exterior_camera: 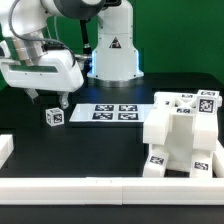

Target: Assemble chair

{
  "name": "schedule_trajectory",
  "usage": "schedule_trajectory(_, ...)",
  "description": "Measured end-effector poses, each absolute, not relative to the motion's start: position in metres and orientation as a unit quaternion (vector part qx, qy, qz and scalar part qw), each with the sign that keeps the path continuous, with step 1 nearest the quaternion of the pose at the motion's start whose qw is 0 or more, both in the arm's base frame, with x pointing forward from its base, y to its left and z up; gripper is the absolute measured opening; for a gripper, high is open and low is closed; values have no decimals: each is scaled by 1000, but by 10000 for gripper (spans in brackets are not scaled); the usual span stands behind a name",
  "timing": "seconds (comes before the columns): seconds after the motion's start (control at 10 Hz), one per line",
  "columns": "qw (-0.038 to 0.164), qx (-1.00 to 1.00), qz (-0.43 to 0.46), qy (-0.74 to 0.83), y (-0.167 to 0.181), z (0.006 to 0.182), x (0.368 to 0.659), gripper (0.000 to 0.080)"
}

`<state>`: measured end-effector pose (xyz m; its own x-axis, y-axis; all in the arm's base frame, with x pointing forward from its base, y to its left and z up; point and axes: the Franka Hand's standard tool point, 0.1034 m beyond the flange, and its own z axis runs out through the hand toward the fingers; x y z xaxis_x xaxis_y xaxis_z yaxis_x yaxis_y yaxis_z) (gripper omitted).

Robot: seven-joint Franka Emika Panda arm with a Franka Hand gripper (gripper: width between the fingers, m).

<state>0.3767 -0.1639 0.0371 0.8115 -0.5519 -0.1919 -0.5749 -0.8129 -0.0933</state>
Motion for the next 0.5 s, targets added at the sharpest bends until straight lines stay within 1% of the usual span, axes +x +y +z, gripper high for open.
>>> schedule_trajectory(0.1,72,-947,80,303,-164,36,376,649)
schedule_trajectory(0.3,54,-914,91,392,-159,27,379,649)
schedule_trajectory(0.5,38,-906,72,416,-162,19,378,649)
